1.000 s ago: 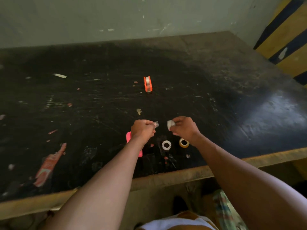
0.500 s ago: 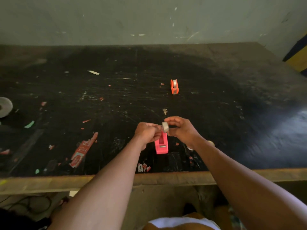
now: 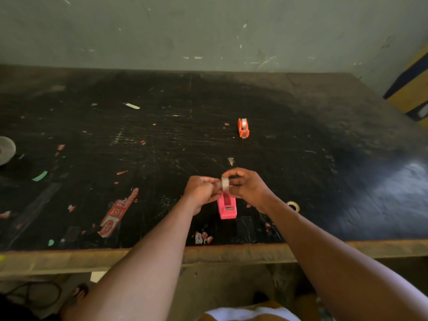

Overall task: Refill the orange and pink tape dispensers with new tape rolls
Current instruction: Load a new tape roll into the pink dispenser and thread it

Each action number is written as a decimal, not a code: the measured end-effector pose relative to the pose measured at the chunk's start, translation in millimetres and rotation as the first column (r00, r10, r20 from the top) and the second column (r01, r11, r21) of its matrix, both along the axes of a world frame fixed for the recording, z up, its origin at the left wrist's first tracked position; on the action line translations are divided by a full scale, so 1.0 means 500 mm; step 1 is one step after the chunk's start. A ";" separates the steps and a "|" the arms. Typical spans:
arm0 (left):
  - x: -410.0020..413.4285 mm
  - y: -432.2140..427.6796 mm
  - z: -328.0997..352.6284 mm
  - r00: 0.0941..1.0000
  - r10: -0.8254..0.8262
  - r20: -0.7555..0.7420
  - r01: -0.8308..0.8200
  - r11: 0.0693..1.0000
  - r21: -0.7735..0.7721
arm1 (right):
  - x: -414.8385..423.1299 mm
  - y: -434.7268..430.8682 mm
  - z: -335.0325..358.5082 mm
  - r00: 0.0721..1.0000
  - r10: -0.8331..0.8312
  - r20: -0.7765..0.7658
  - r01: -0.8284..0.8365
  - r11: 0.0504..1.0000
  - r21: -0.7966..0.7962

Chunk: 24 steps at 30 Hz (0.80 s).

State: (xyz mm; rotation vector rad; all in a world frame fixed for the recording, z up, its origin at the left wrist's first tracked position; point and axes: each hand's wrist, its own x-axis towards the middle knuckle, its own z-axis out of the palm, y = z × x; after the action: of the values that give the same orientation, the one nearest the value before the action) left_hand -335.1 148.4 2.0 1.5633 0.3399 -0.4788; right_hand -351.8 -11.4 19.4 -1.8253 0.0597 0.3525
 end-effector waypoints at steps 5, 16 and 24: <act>-0.001 0.003 -0.001 1.000 -0.013 -0.001 0.013 1.000 -0.027 | 0.006 0.005 -0.002 0.997 -0.063 -0.052 0.069 0.992 0.110; 0.007 0.007 -0.001 1.000 -0.009 -0.007 0.009 1.000 -0.005 | 0.011 0.012 -0.004 0.987 -0.141 -0.081 0.150 0.982 0.119; 0.002 0.008 -0.004 0.999 -0.016 0.039 0.015 1.000 0.008 | 0.007 0.014 -0.009 0.995 -0.095 -0.036 0.098 0.992 0.077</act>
State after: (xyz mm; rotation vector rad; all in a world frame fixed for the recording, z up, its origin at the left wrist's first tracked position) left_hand -334.1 152.2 0.1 1.5815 0.3002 -0.4590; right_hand -348.2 -4.4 14.8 -1.7327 0.1541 0.3122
